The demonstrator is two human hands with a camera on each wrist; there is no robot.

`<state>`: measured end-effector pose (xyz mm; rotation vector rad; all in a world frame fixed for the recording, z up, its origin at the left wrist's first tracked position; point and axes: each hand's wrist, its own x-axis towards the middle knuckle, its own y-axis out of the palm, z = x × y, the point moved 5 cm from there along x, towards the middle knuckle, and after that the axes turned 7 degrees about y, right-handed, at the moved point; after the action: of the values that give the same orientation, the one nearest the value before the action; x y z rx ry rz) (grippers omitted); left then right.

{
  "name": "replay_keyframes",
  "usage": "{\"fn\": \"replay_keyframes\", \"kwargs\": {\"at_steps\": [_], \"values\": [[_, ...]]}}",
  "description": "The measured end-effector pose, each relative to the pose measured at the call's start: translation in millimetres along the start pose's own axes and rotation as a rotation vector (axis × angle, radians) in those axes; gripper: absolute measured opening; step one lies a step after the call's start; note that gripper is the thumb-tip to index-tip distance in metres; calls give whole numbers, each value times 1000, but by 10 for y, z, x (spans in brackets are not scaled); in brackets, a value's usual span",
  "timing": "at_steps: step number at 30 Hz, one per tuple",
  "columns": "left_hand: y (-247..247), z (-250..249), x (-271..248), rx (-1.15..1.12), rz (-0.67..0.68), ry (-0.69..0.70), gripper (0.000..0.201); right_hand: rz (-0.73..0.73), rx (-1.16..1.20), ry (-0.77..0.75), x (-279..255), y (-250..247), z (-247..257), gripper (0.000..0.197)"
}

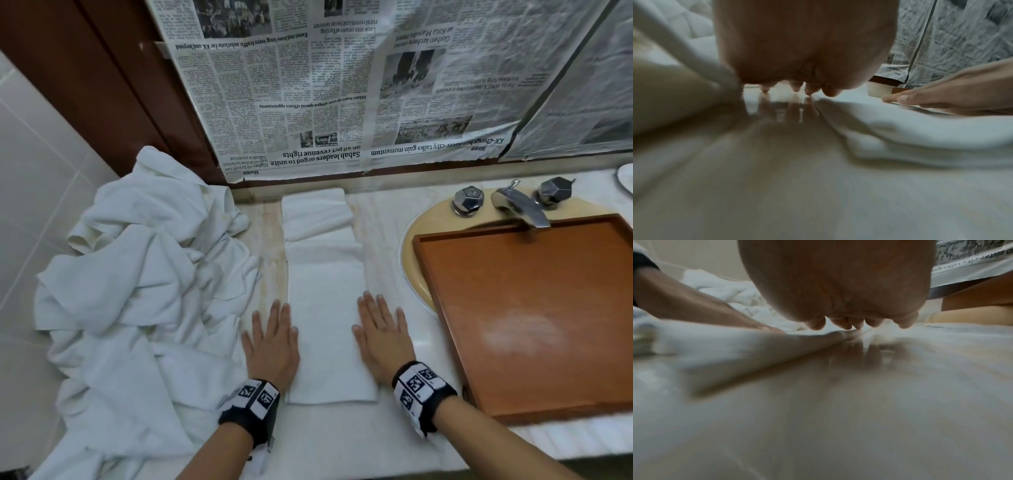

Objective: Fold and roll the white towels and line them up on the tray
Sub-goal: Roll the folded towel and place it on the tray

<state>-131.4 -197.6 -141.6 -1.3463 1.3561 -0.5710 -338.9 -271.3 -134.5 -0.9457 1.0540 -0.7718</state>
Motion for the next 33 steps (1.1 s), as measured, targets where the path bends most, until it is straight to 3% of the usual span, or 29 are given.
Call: {"fn": "replay_keyframes", "kwargs": {"at_steps": [4, 8, 11, 14, 18, 24, 30, 33], "values": [[165, -189, -235, 29, -29, 48, 70, -16, 18, -147, -298, 190, 314, 60], [116, -106, -269, -32, -83, -17, 74, -38, 35, -81, -342, 178, 191, 70], [13, -111, -347, -99, -206, 16, 56, -62, 106, -64, -427, 63, 32, 81], [-53, -149, -486, -156, -245, 2, 37, -85, 213, -110, -607, 32, -67, 81], [-12, -167, -672, -189, -154, -57, 33, -32, 221, -193, -778, 46, -31, 78], [-43, -144, -676, -264, -149, -112, 20, -64, 98, -189, -839, 154, 32, 52], [-105, -84, -718, -395, -142, -180, 15, -55, 60, -169, -932, 145, 22, 54], [-79, -75, -707, -449, -132, -186, 14, -45, 71, -162, -935, 195, -37, 65]]}}
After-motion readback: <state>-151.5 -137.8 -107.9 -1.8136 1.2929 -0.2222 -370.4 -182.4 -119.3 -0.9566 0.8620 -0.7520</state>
